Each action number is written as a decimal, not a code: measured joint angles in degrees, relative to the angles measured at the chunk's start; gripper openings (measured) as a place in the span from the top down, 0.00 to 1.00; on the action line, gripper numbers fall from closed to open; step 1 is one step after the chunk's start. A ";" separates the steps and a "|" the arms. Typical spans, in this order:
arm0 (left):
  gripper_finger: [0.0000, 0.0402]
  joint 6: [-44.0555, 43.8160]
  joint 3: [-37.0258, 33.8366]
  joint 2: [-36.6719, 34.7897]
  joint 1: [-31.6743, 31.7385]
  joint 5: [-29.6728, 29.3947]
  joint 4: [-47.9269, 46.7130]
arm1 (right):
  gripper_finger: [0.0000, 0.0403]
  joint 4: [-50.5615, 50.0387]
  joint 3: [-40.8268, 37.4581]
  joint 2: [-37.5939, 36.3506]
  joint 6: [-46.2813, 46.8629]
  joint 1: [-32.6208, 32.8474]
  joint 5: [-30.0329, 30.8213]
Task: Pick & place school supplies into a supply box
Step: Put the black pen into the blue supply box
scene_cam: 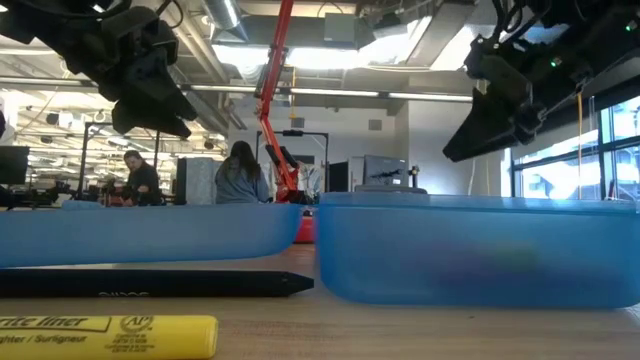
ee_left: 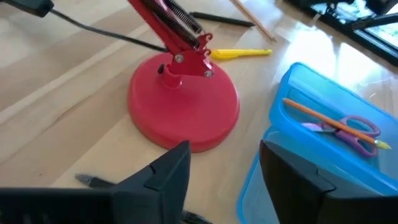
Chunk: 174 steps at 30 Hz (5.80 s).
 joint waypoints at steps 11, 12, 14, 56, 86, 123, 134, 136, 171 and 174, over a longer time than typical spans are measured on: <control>0.32 -2.24 0.00 0.29 -0.07 4.15 -0.52 | 0.62 -0.02 0.02 0.00 -0.57 0.00 -0.15; 0.32 -4.00 0.00 0.47 -0.07 3.93 -0.19 | 0.62 -0.04 0.02 0.00 -1.21 0.00 -0.34; 0.32 -7.45 0.00 1.17 -0.05 3.14 -0.70 | 0.62 -0.04 0.02 0.00 -2.48 0.00 -0.51; 0.54 -33.57 21.55 48.61 4.11 6.12 -22.03 | 0.62 -1.53 0.07 0.04 -15.52 -0.57 -3.68; 0.91 -27.51 20.74 44.04 4.11 4.87 -23.00 | 0.62 -3.80 0.07 0.04 -15.50 -0.57 -5.08; 0.92 -30.77 55.39 68.22 -14.61 4.25 -4.45 | 0.62 -6.03 0.09 0.04 -26.00 -2.43 -4.55; 0.89 -38.04 57.86 72.83 -13.54 4.75 -3.77 | 0.62 -6.40 0.09 0.04 -31.60 -2.86 -7.49; 0.88 -38.24 57.46 72.83 -13.55 4.33 -4.06 | 0.62 -6.53 0.09 0.04 -31.89 -2.86 -9.08; 0.64 -63.45 57.53 60.48 -19.01 -4.02 -43.65 | 0.62 -9.76 0.09 0.04 -31.69 -2.86 -14.17; 0.64 -71.80 57.48 60.48 -20.62 -2.59 -52.43 | 0.62 -9.75 0.09 0.04 -31.65 -2.86 -14.15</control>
